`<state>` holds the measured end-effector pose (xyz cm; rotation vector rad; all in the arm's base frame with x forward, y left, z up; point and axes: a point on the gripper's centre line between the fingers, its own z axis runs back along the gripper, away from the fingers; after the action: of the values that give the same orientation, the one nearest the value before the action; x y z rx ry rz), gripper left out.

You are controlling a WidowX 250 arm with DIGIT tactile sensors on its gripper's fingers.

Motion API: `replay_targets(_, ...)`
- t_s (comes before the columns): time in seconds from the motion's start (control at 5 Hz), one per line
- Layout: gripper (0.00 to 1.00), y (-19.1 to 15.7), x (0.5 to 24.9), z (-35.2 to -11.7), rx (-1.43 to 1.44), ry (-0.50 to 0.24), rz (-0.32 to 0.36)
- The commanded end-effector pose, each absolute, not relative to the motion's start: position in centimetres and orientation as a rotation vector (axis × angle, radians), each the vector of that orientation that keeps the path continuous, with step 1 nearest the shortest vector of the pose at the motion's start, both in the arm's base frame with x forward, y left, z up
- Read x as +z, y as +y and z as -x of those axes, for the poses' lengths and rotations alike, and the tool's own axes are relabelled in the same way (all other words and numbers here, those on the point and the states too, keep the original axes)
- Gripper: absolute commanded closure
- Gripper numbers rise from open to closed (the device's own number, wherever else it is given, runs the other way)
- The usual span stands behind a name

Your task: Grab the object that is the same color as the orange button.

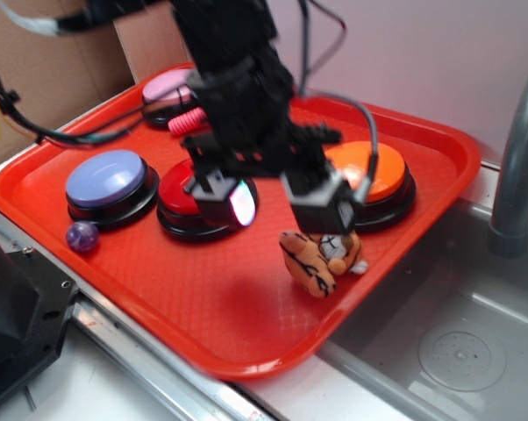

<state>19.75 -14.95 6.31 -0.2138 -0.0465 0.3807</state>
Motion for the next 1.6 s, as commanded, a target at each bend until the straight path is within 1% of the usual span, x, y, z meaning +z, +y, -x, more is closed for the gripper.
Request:
replay_targets(0.0,0.0,-16.1,3.3,-20.7,0.373,-0.092,0.283)
replay_targets(0.2,0.02,-15.8,3.0,-20.8,0.394,-0.13,0.289)
replay_targets(0.4,1.0,-15.5,3.0,-20.8,0.403,-0.143,0.286)
replay_targets(0.6,1.0,-15.4,3.0,-20.7,0.39,-0.152,0.291)
replay_targets(0.8,1.0,-14.9,4.4,-20.8,0.351,-0.165,0.269)
replay_targets(1.0,1.0,-13.0,7.6,-20.9,0.276,-0.17,0.204)
replay_targets(1.2,1.0,-10.8,11.1,-20.7,0.245,-0.169,0.158)
replay_targets(1.4,1.0,-6.8,14.5,-20.6,0.247,-0.13,0.122)
